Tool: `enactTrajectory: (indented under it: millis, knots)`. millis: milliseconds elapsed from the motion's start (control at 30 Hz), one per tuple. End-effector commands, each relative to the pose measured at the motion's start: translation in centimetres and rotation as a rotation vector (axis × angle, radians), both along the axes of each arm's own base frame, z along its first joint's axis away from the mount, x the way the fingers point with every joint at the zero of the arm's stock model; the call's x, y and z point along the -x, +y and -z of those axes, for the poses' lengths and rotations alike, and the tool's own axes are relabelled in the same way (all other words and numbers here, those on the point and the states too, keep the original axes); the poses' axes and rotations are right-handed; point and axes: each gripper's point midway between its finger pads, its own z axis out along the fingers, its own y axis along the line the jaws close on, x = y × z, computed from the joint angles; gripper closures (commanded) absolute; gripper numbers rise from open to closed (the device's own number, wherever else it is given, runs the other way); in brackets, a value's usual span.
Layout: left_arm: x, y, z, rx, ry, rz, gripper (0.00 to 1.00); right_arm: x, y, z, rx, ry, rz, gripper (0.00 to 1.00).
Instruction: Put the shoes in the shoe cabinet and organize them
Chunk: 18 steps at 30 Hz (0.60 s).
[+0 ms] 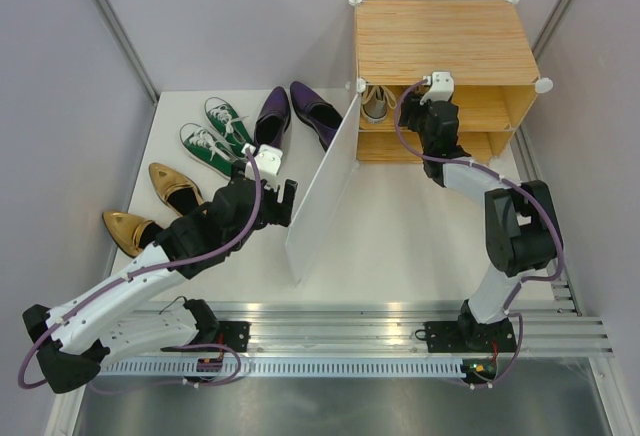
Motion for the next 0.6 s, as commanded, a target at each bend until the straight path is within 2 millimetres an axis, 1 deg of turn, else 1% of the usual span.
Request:
enactTrajectory:
  millis: [0,167,367,400,433,467,500,533,567]
  knots:
    - [-0.1,0.2,-0.7,-0.014,-0.025,0.014,0.16,0.4,5.2,1.8,0.005,0.051,-0.187,0.85]
    - [0.0,0.2,-0.7,-0.013,-0.026,0.014,0.16,0.3,5.9,1.7,0.012,0.054,-0.201,0.84]
    - [0.0,0.1,-0.8,-0.01,-0.024,0.023,0.16,0.5,6.6,1.2,0.014,0.049,-0.205,0.78]
    - [0.1,0.1,-0.7,-0.011,-0.023,0.024,0.16,0.4,6.5,1.4,0.015,0.054,-0.198,0.76]
    - [0.0,0.1,-0.8,-0.008,-0.024,0.024,0.16,0.4,6.6,1.6,0.013,0.06,-0.197,0.66]
    - [0.0,0.1,-0.8,-0.009,-0.025,0.021,0.16,0.3,6.7,1.5,0.012,0.063,-0.197,0.61]
    - [0.1,0.1,-0.8,-0.008,-0.025,0.023,0.16,0.2,6.8,1.9,0.011,0.074,-0.198,0.56]
    - [0.1,0.1,-0.9,-0.007,-0.026,0.024,0.16,0.2,6.8,2.0,0.005,0.08,-0.195,0.47]
    - [0.1,0.1,-0.9,-0.005,-0.028,0.024,0.16,0.2,6.9,2.0,0.005,0.08,-0.197,0.43]
